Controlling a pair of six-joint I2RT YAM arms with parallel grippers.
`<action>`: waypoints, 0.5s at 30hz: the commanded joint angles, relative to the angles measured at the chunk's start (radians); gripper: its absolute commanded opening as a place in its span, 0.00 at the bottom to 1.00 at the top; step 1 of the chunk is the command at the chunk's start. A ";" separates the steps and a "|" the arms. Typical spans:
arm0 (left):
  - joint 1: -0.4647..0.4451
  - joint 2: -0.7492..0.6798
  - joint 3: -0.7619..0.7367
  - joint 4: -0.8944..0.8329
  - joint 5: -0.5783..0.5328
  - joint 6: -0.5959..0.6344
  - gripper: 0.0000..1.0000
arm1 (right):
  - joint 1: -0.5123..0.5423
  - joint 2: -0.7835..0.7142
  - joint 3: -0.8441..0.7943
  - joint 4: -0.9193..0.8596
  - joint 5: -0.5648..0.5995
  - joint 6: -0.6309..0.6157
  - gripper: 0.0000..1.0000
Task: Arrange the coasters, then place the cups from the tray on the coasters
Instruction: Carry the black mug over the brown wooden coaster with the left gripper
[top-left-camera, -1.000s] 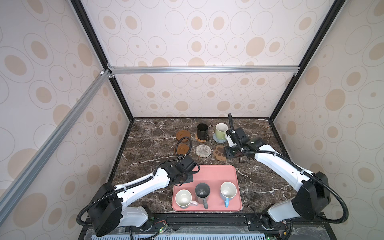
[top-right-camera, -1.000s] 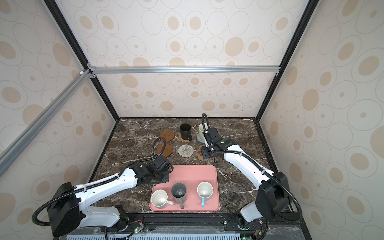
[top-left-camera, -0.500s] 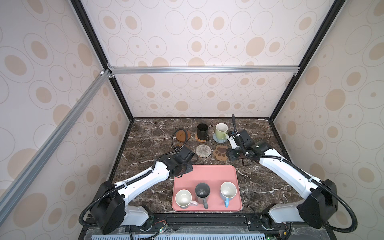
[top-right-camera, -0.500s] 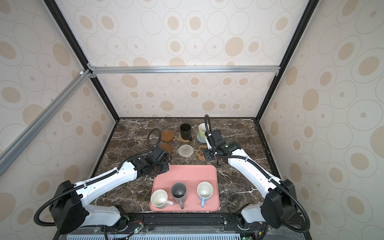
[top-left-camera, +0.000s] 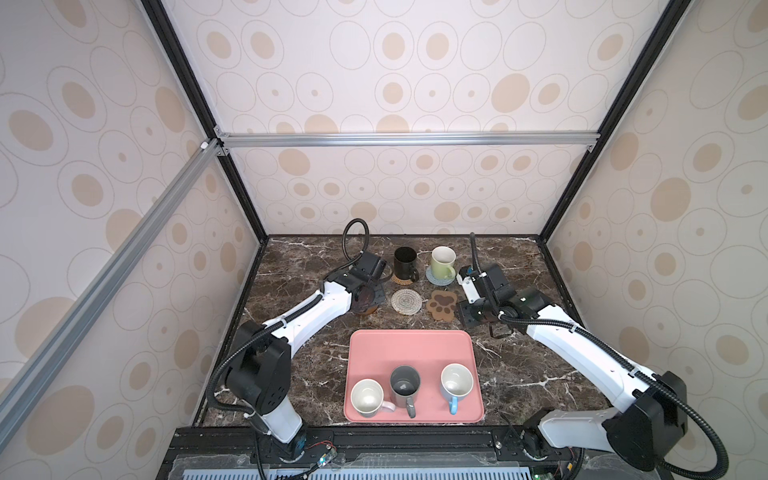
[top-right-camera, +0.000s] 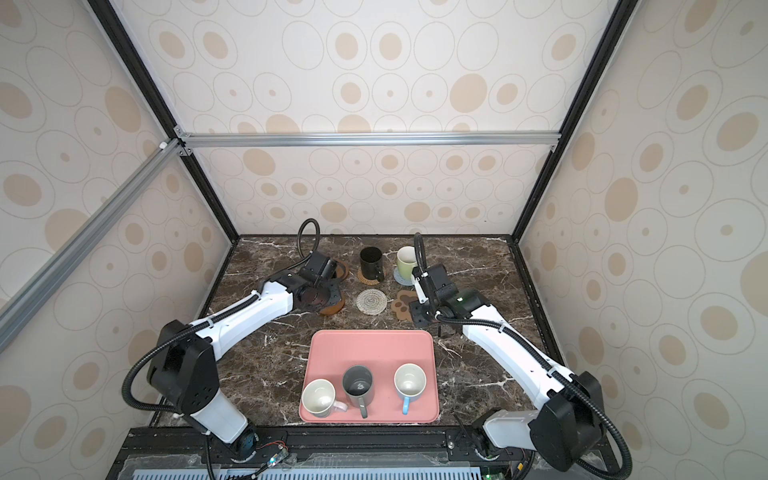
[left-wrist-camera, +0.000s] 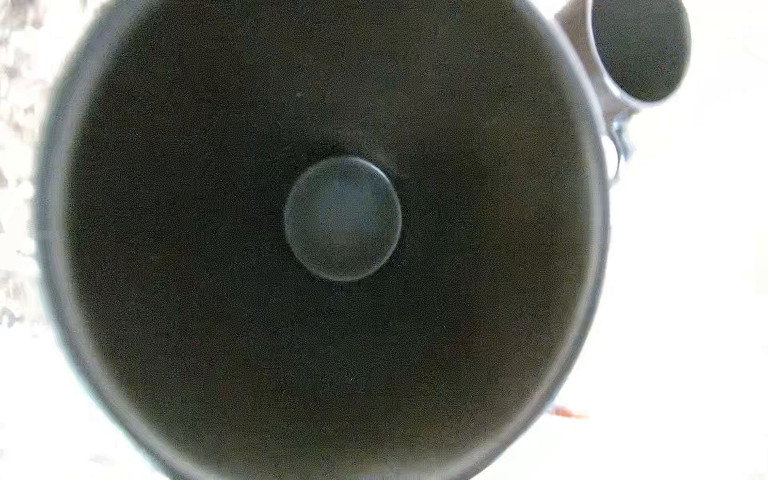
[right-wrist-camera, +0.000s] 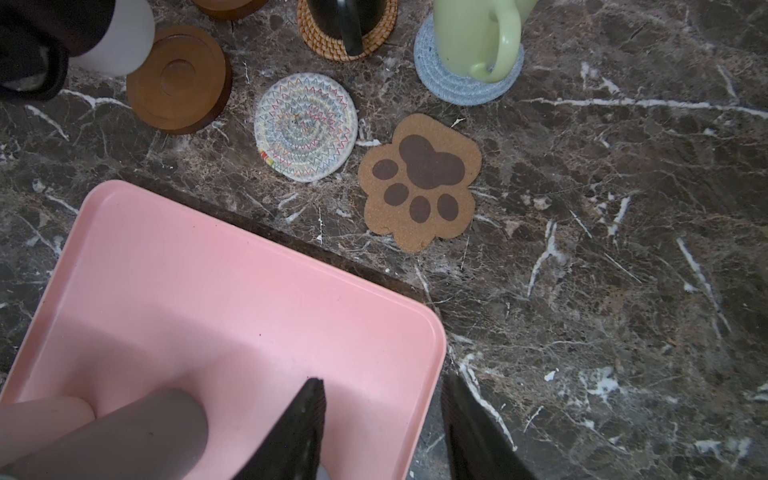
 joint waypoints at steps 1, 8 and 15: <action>0.038 0.045 0.105 0.053 -0.003 0.085 0.13 | 0.002 -0.030 -0.014 -0.031 0.002 -0.010 0.50; 0.100 0.169 0.244 0.064 0.021 0.141 0.14 | 0.002 -0.058 -0.023 -0.043 0.014 0.015 0.49; 0.129 0.275 0.357 0.065 0.025 0.158 0.14 | 0.001 -0.072 -0.028 -0.051 0.007 0.047 0.49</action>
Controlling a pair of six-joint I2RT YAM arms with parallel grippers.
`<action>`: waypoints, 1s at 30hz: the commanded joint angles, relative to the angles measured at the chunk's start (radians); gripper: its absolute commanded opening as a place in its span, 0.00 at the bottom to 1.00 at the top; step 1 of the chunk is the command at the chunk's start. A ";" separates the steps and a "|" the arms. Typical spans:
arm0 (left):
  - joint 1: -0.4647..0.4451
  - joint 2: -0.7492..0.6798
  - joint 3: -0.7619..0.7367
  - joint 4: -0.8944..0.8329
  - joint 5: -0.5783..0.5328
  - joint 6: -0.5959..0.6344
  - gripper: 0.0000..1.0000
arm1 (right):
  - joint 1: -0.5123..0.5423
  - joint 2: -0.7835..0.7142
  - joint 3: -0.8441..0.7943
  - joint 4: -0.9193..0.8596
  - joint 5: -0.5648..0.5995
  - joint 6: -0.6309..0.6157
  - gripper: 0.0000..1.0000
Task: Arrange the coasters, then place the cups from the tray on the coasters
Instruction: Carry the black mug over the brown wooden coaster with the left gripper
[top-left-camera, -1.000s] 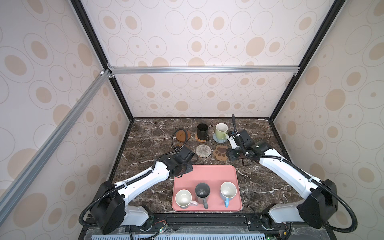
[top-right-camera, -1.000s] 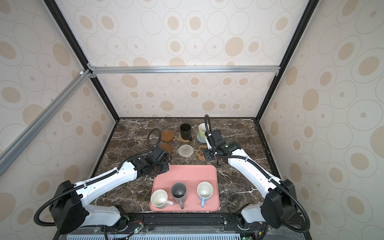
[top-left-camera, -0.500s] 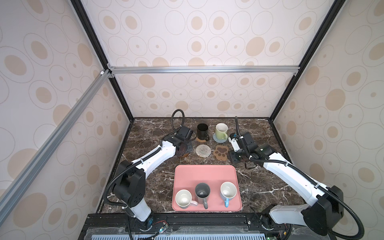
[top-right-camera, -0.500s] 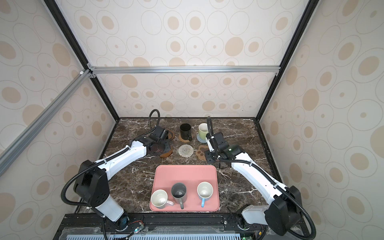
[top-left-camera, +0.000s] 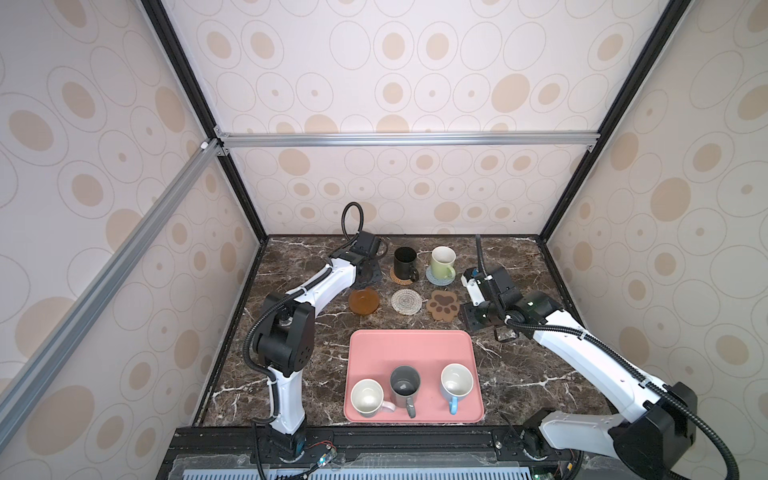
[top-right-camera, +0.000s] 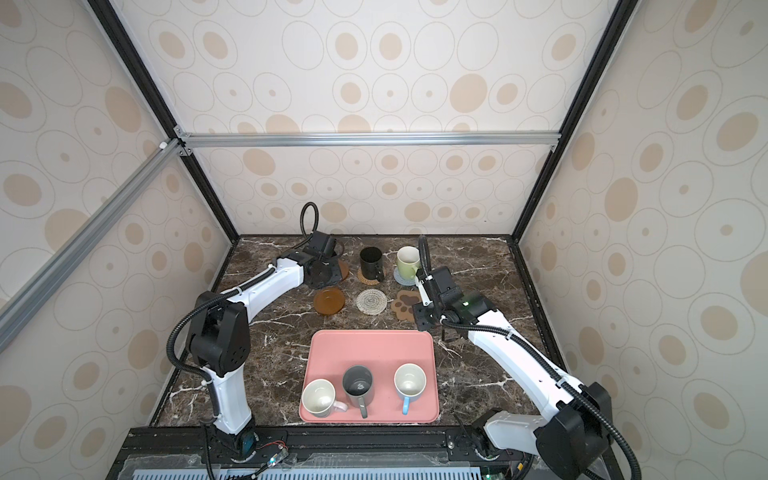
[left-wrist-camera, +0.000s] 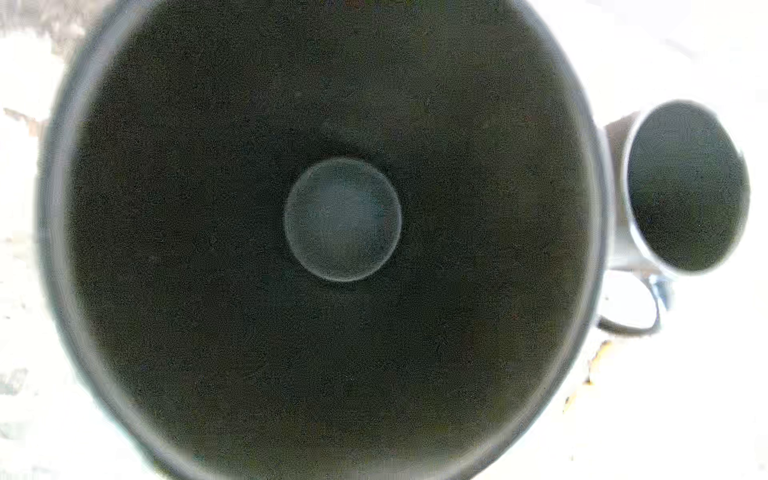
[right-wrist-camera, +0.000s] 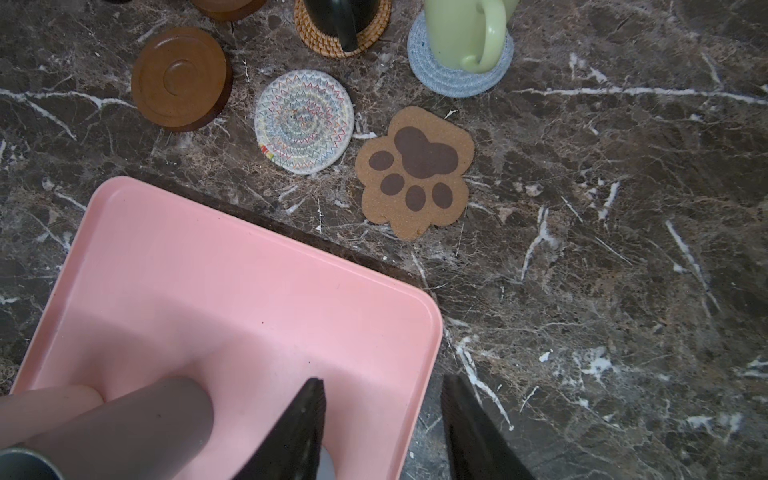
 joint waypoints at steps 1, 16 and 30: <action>0.013 0.017 0.093 0.048 -0.013 0.036 0.14 | 0.002 -0.023 -0.012 -0.024 0.001 0.026 0.49; 0.024 0.168 0.226 0.020 -0.020 0.039 0.14 | 0.002 -0.043 -0.012 -0.046 0.019 0.024 0.49; 0.033 0.196 0.226 0.026 -0.011 0.036 0.14 | 0.002 -0.032 -0.015 -0.042 0.006 0.034 0.49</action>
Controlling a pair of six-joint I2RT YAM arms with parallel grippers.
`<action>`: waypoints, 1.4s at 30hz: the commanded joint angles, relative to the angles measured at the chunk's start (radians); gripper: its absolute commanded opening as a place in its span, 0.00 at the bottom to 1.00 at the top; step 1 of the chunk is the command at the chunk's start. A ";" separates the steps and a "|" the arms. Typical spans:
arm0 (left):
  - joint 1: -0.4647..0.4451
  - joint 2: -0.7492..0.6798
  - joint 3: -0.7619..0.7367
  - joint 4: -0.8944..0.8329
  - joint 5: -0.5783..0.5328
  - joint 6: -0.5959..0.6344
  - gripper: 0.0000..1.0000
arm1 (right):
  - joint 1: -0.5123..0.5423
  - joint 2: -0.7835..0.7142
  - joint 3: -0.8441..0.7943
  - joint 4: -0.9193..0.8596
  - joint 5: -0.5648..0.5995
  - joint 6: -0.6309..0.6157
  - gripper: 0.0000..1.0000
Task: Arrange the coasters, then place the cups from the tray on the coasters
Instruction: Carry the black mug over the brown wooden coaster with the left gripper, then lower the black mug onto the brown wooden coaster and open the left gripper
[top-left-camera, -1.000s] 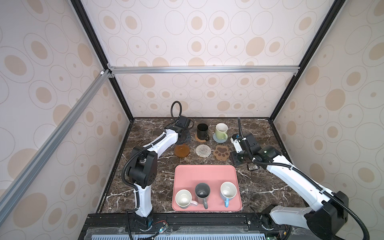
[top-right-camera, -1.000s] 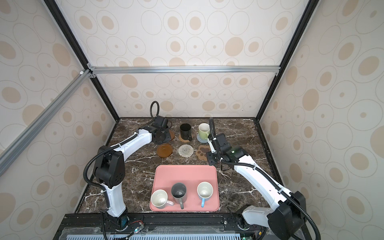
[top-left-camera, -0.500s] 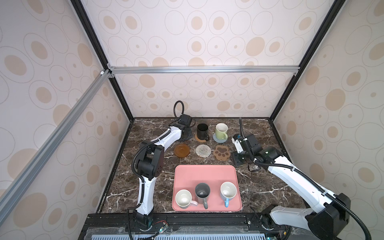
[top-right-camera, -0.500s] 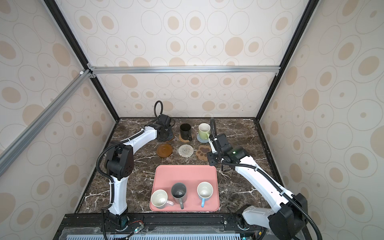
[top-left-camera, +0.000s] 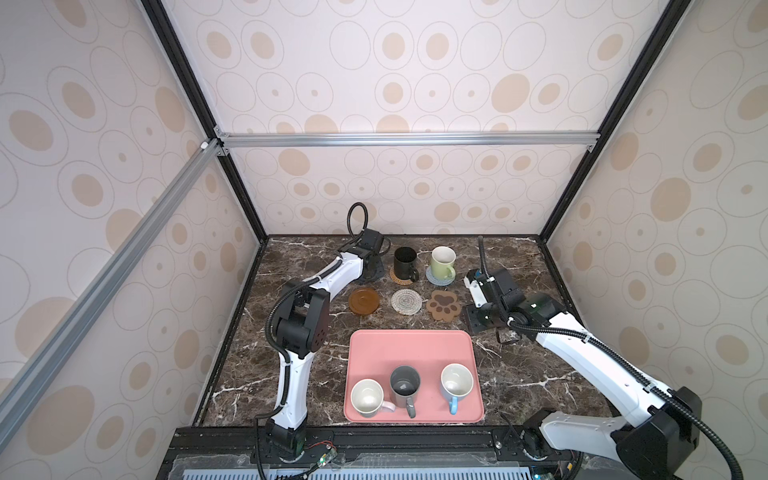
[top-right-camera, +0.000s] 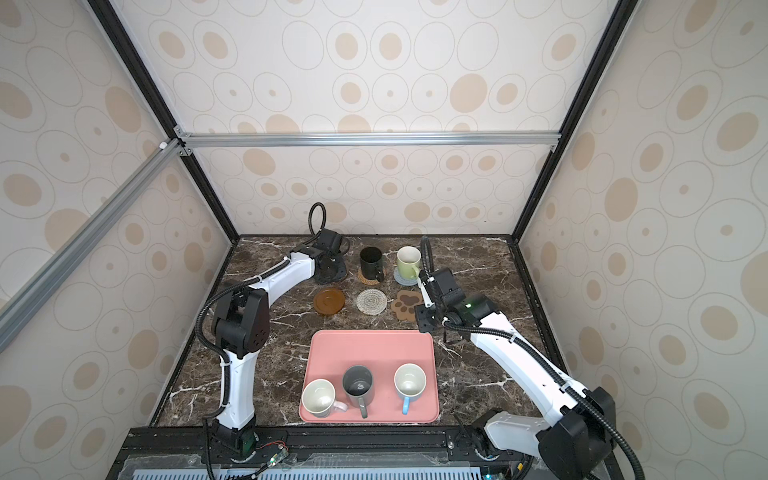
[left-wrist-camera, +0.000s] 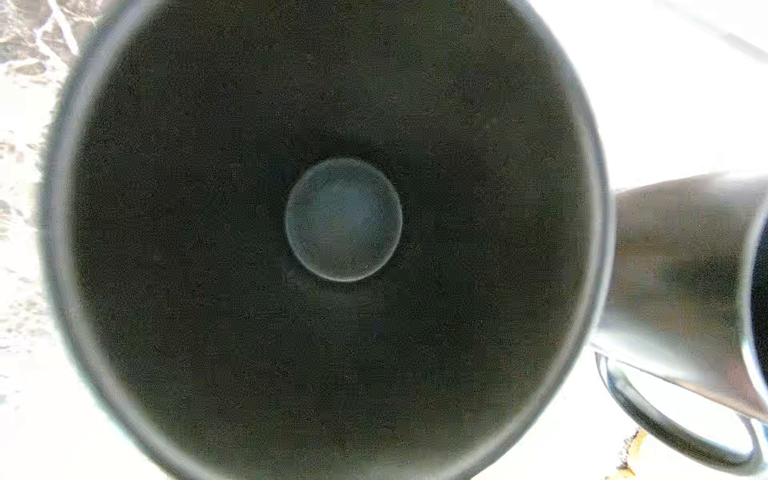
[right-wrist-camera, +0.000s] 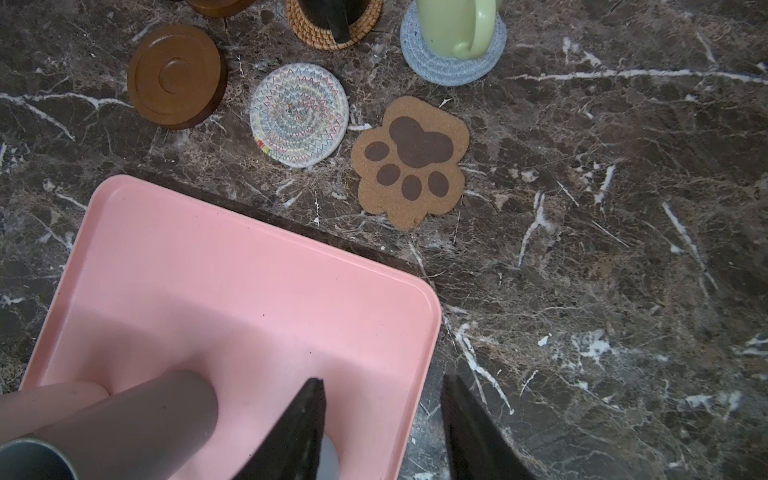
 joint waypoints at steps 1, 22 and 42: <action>0.013 0.007 0.069 0.035 -0.021 0.020 0.14 | 0.003 -0.009 -0.010 -0.016 0.002 0.009 0.49; 0.016 0.032 0.071 0.030 -0.003 0.023 0.17 | 0.001 0.000 -0.012 -0.009 -0.003 0.010 0.50; 0.014 0.023 0.074 0.032 0.021 0.021 0.34 | 0.001 0.001 -0.018 -0.004 -0.003 0.011 0.49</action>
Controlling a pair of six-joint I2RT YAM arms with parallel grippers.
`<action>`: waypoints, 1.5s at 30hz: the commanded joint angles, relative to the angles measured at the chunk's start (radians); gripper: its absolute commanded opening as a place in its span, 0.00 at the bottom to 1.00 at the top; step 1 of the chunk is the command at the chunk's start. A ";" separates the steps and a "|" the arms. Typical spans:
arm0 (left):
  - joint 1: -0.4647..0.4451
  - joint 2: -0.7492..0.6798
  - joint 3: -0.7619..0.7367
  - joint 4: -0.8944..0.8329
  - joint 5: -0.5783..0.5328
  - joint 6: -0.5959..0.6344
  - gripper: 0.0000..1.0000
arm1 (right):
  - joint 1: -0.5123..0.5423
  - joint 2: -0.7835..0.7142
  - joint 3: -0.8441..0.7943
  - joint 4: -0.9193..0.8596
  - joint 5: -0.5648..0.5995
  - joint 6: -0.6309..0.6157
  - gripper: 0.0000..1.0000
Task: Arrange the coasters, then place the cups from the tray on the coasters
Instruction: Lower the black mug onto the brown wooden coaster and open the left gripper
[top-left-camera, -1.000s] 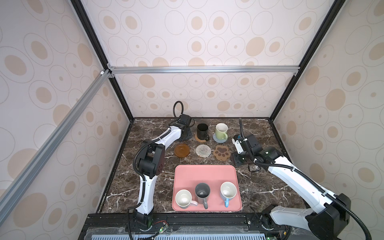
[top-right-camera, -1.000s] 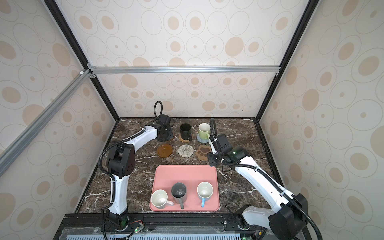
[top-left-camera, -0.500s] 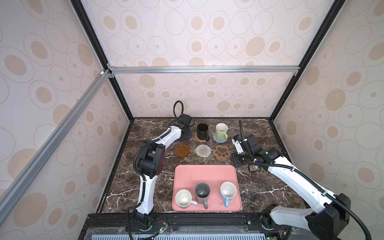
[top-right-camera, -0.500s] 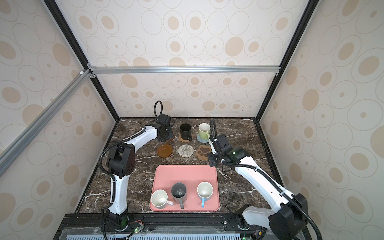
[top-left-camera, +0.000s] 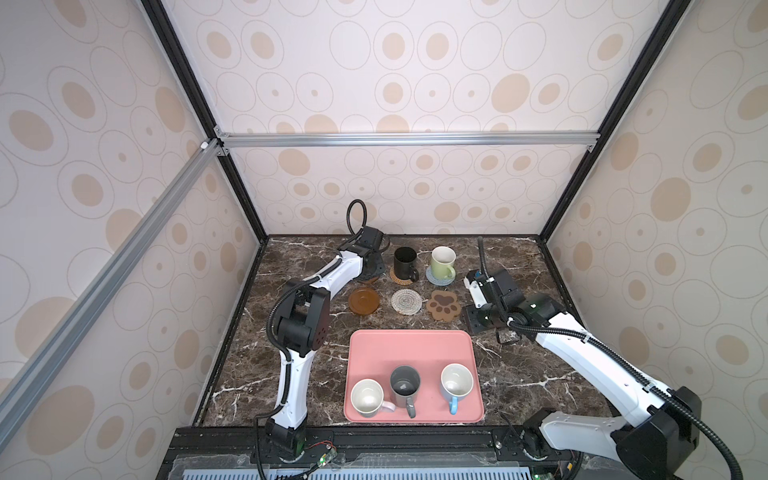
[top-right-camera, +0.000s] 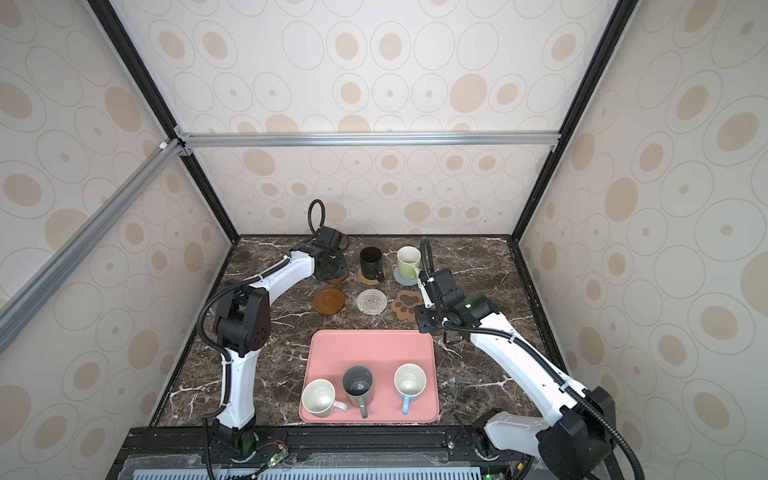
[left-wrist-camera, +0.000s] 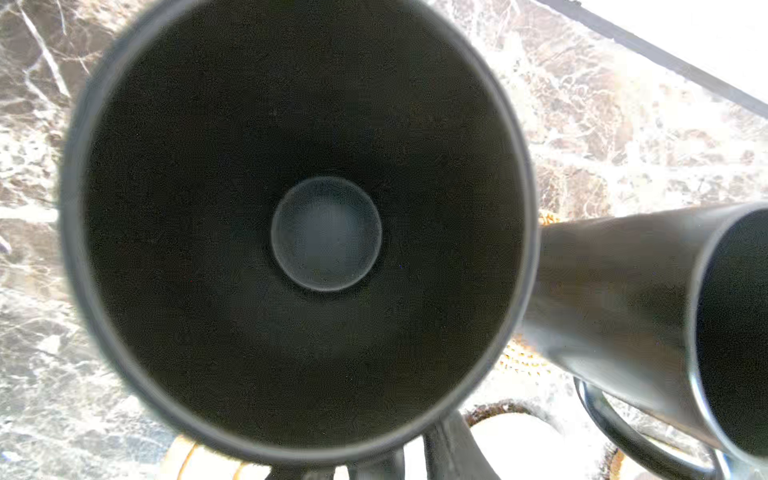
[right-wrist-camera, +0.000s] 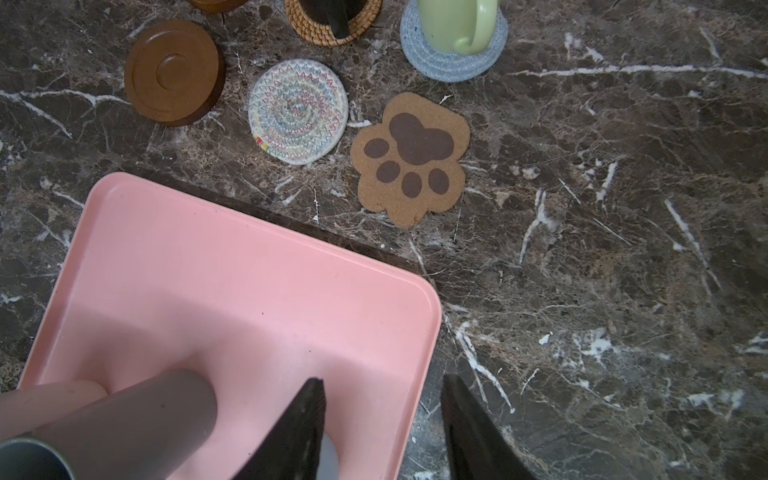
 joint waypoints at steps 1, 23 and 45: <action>0.006 0.000 0.042 0.002 0.009 0.014 0.34 | 0.001 0.001 -0.012 -0.004 -0.002 0.010 0.50; -0.014 -0.002 0.047 0.017 0.053 0.020 0.37 | 0.001 -0.004 -0.012 -0.003 -0.009 0.019 0.50; -0.018 -0.048 0.002 0.066 0.085 0.023 0.41 | 0.002 -0.005 0.003 -0.009 -0.011 0.030 0.50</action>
